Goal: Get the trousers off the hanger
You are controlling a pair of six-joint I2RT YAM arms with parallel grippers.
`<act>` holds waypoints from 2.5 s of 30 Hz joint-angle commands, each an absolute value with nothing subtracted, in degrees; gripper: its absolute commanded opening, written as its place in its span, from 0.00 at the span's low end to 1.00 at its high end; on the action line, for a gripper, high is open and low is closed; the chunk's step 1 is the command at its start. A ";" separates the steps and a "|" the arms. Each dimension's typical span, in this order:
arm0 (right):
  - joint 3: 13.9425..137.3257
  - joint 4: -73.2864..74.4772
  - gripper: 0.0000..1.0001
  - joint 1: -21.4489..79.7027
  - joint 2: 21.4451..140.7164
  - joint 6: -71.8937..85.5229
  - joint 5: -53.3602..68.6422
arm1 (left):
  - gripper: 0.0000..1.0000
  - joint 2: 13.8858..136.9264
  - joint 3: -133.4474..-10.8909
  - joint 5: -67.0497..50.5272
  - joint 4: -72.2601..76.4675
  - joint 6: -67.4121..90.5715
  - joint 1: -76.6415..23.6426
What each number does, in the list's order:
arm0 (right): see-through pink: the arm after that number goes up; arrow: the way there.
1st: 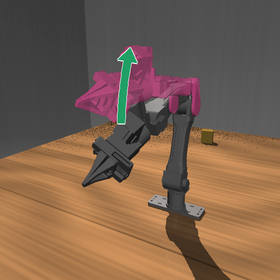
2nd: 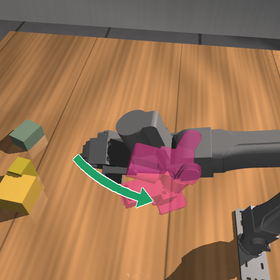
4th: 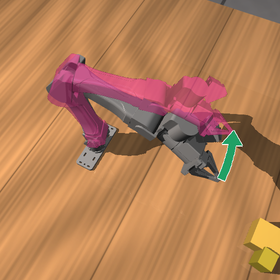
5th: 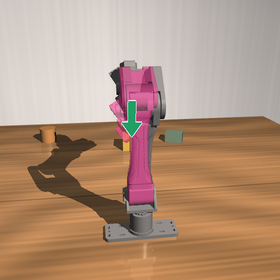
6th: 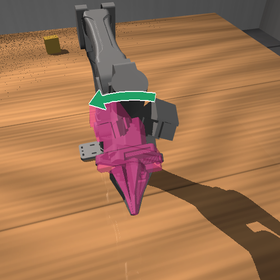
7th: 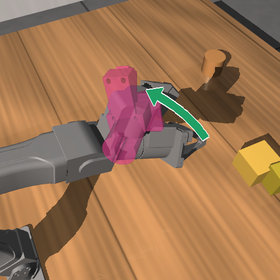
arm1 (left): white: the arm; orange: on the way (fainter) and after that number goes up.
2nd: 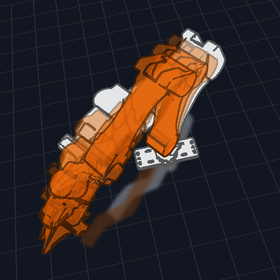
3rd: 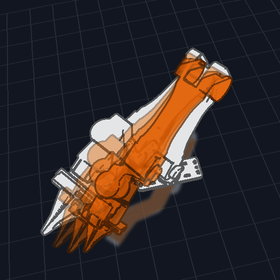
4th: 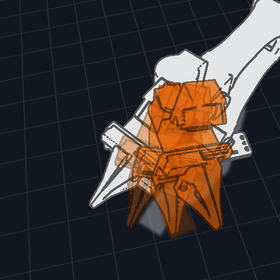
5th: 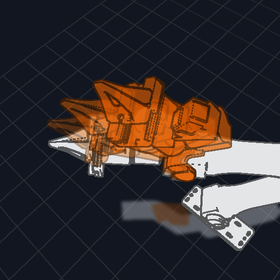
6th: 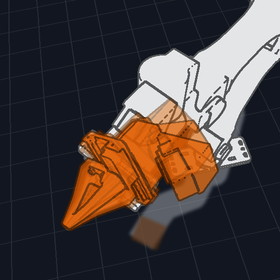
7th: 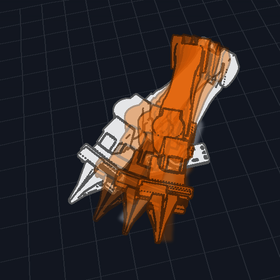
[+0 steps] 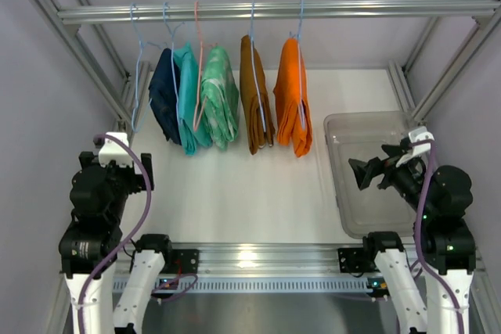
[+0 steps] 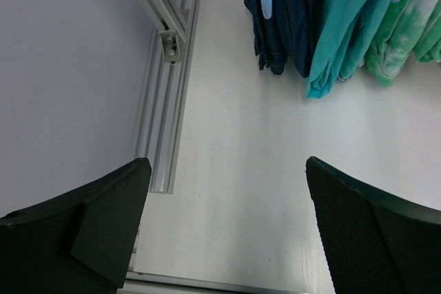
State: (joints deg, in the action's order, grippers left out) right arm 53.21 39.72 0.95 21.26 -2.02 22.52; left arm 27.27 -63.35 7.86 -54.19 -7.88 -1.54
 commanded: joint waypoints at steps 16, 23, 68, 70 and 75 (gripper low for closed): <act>69.96 4.25 0.99 0.70 56.23 41.55 53.52 | 0.99 33.75 -71.45 16.17 -55.98 -2.65 -1.23; 72.59 -15.54 0.95 5.53 68.18 54.92 53.88 | 0.99 40.05 -76.96 13.20 -58.43 -1.85 -1.23; 70.66 -40.87 0.00 15.64 73.22 69.70 50.54 | 0.99 54.40 -96.76 -8.70 -54.59 2.90 -1.23; 70.84 -40.61 0.00 15.56 72.25 69.61 50.10 | 0.99 55.10 -97.73 -10.45 -53.27 4.30 -1.23; 72.86 -40.43 0.00 15.29 71.63 68.73 49.66 | 0.99 56.95 -99.93 -14.58 -51.07 6.77 -1.23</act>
